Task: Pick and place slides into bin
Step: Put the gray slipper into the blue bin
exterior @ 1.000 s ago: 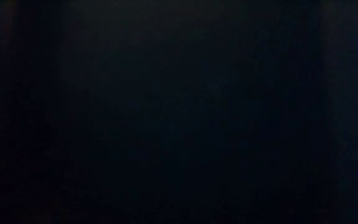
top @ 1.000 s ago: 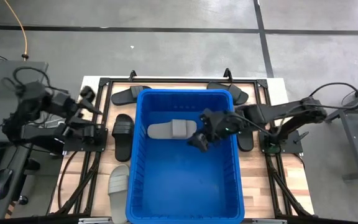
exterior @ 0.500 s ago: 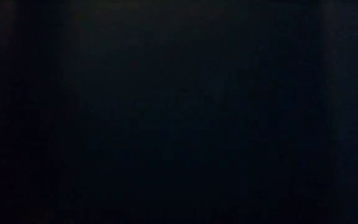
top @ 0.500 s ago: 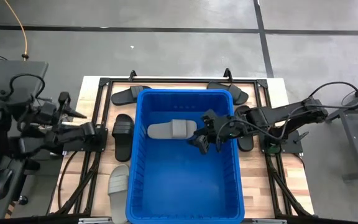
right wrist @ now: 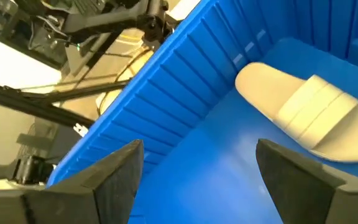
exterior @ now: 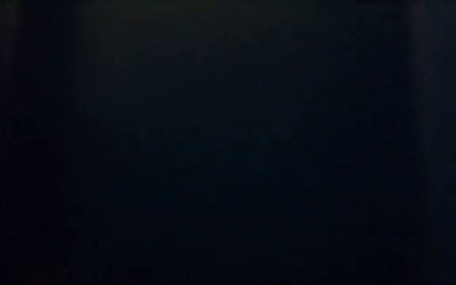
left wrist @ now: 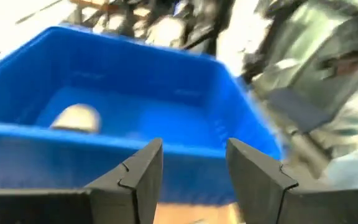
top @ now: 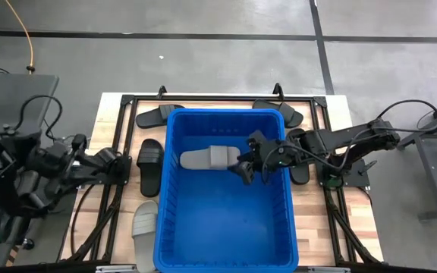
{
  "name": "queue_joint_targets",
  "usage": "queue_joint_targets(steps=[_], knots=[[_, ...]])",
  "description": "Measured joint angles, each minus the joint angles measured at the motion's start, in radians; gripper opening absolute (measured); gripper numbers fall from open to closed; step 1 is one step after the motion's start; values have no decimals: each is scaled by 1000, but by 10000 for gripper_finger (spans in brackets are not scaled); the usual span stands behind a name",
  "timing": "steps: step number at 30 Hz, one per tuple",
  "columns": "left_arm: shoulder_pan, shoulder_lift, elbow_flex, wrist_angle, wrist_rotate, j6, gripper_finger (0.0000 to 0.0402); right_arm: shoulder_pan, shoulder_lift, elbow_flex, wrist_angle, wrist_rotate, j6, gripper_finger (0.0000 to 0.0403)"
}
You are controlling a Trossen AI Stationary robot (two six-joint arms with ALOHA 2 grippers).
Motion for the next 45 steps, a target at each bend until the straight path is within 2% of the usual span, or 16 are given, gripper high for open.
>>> queue_joint_targets(steps=[2,4,8,10,12,15,16,20,24,27,33,39,45], knots=[[46,-4,4,-3,16,-41,168,0,0,0,0,-1,-9,298],[100,-3,12,-3,-47,-56,168,0,0,0,0,-1,-25,298],[210,-31,21,-3,-190,108,168,0,0,0,4,13,-50,298],[267,-43,3,-2,-295,179,168,0,0,0,13,34,-54,298],[311,-58,-30,-3,-358,256,168,0,0,0,24,47,-54,298],[357,-71,-98,-3,-444,263,168,0,0,0,25,54,-64,298],[368,-73,-120,-3,-442,243,168,0,0,0,25,54,-68,298],[398,-73,-206,-2,-321,61,168,2,0,0,26,53,-69,298],[434,-73,-281,-2,-336,80,168,7,0,0,42,52,-72,298],[439,-76,-351,-3,-237,50,168,7,0,0,60,50,-75,298],[438,-77,-484,-3,-112,-147,168,7,0,0,87,5,-81,298],[438,-77,-628,-3,-108,-103,168,7,0,0,115,32,-160,298],[435,-59,-619,2,-84,-12,168,7,0,0,127,72,-202,298]])
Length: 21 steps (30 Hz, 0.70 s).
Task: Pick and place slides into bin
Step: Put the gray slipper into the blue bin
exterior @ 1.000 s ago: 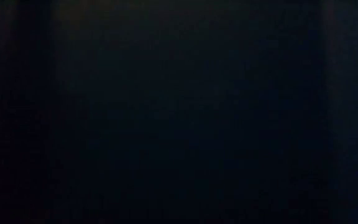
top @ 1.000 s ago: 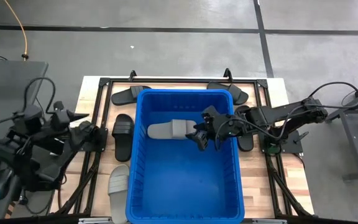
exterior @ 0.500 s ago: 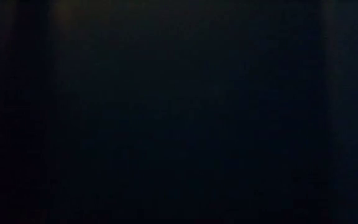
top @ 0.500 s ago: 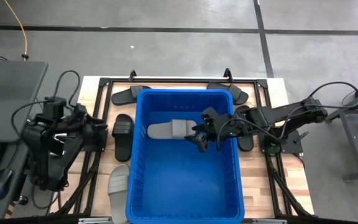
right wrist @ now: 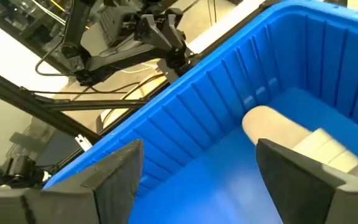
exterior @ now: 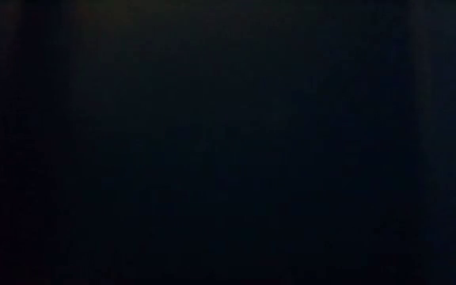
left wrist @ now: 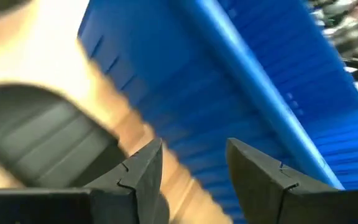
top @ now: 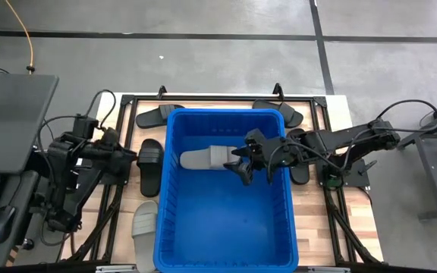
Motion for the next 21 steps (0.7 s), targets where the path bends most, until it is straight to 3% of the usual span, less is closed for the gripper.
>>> queue_joint_targets(steps=[4,6,14,21], knots=[[-21,-10,41,-6,200,35,168,0,0,0,10,-37,-41,298],[-24,-14,121,-6,231,47,168,0,0,0,9,-37,-43,298],[-24,-12,586,84,73,27,168,0,0,0,11,-18,-38,298],[-23,19,725,81,38,-75,168,0,0,0,11,-17,-35,298]])
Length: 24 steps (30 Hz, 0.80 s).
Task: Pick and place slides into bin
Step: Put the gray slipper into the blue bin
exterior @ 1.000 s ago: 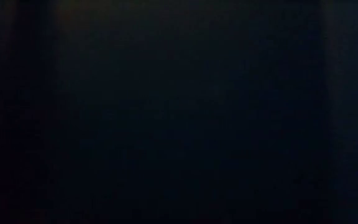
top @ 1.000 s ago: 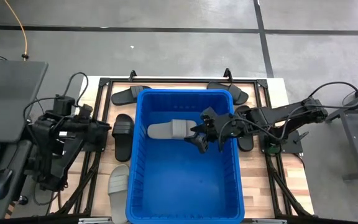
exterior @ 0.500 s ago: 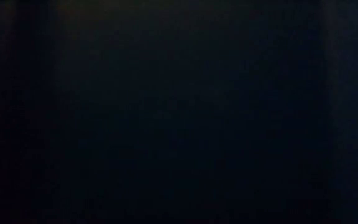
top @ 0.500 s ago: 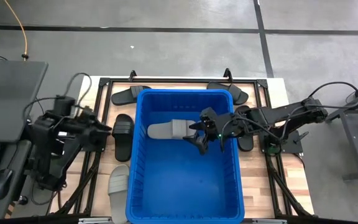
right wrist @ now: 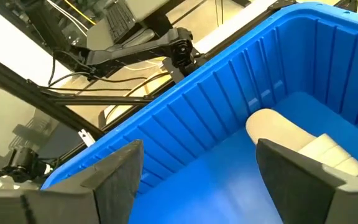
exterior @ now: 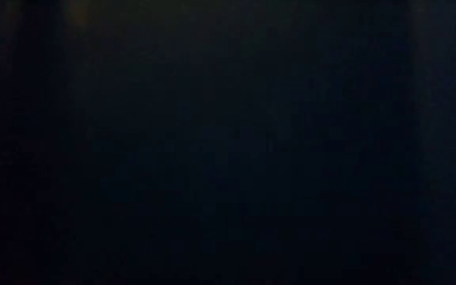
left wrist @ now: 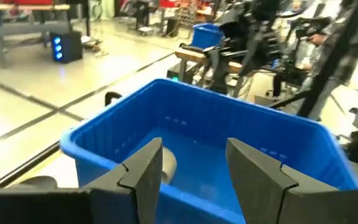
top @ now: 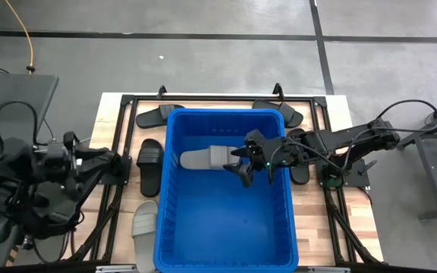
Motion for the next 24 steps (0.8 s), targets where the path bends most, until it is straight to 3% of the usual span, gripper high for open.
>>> queue_joint_targets(steps=[3,8,13,15,19,22,24], knots=[[1,12,10,91,15,-29,168,0,0,0,2,0,12,298],[0,101,26,387,34,-175,168,0,0,0,36,2,12,298],[1,291,31,669,217,-276,168,0,0,0,46,2,16,298],[0,366,38,762,247,-261,168,0,0,0,46,3,18,298],[0,514,34,849,269,-260,168,0,0,0,45,29,22,298],[0,586,33,842,201,-360,168,0,0,0,45,36,53,298],[0,613,33,881,191,-349,168,0,0,0,45,38,60,298]])
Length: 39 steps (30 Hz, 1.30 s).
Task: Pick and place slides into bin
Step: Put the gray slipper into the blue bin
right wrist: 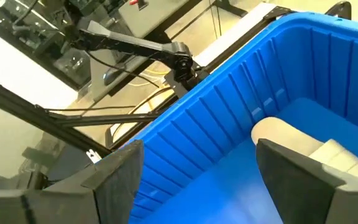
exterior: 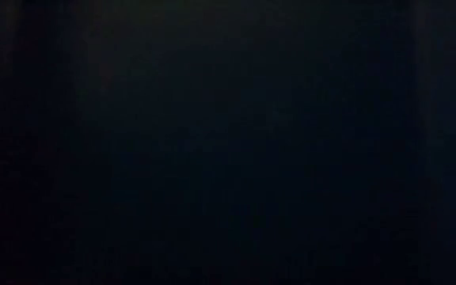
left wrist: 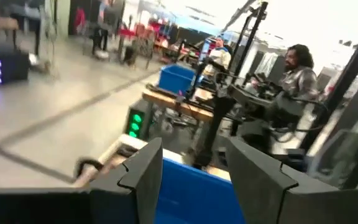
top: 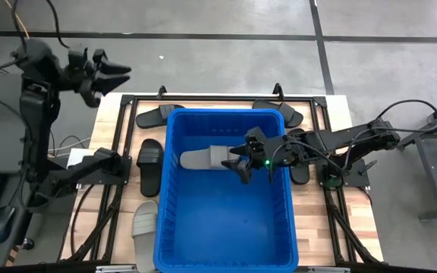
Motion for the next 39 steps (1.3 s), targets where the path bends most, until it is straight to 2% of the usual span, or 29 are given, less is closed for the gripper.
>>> queue_joint_targets(steps=[3,7,11,13,16,19,23,26,31,35,39], knots=[[-16,25,1,124,7,15,168,0,2,0,0,26,4,298],[-116,94,4,347,10,-51,168,0,2,0,0,71,23,298],[-154,188,0,442,-24,-133,168,0,2,0,0,102,29,298],[-187,228,-1,487,-1,-159,168,0,3,0,0,101,30,298],[-344,270,2,561,36,-148,166,0,3,0,-1,92,51,298],[-545,270,-1,548,-20,-109,155,1,3,0,-2,92,54,298],[-756,227,2,538,-66,-49,133,0,3,0,-11,96,53,298],[-941,198,2,445,-224,41,117,0,4,0,-12,98,53,298],[-1227,140,2,165,-476,203,109,0,4,0,-16,92,46,298],[-1469,140,2,-18,-713,225,109,0,4,0,-16,90,46,298],[-1732,155,1,-117,-952,221,108,0,4,0,-30,63,45,298]])
